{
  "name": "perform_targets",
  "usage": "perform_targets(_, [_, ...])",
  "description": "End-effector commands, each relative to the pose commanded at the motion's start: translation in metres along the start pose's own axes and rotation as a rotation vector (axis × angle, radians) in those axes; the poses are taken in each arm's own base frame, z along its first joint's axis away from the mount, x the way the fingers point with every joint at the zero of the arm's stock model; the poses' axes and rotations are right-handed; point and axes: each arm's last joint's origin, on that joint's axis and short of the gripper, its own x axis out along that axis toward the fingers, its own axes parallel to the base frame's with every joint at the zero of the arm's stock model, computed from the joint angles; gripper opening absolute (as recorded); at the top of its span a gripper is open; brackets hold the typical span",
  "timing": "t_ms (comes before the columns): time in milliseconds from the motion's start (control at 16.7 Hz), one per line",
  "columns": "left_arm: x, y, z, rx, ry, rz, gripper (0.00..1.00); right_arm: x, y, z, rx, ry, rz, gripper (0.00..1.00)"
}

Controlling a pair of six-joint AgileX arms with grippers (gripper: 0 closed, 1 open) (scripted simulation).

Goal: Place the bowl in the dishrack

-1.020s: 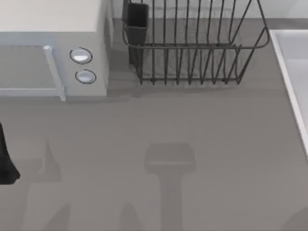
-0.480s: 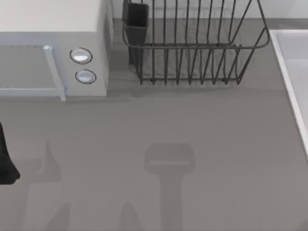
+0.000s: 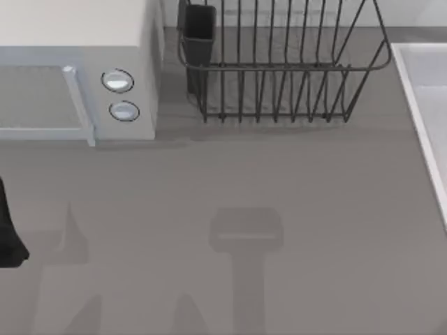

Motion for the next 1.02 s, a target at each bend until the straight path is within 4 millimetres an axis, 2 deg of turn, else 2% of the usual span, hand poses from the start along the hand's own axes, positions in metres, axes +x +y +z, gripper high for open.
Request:
perform_targets(300, [0.0, 0.0, 0.0, 0.0, 0.0, 0.0, 1.0, 0.0, 0.0, 0.0, 0.0, 0.0, 0.0, 0.02])
perform_targets(900, [0.0, 0.0, 0.0, 0.0, 0.0, 0.0, 1.0, -0.001, 0.0, 0.0002, 0.0, -0.002, -0.001, 0.0])
perform_targets(1020, [0.0, 0.0, 0.0, 0.0, 0.0, 0.0, 1.0, -0.0087, -0.0032, 0.0033, 0.0, -0.002, -0.001, 0.0])
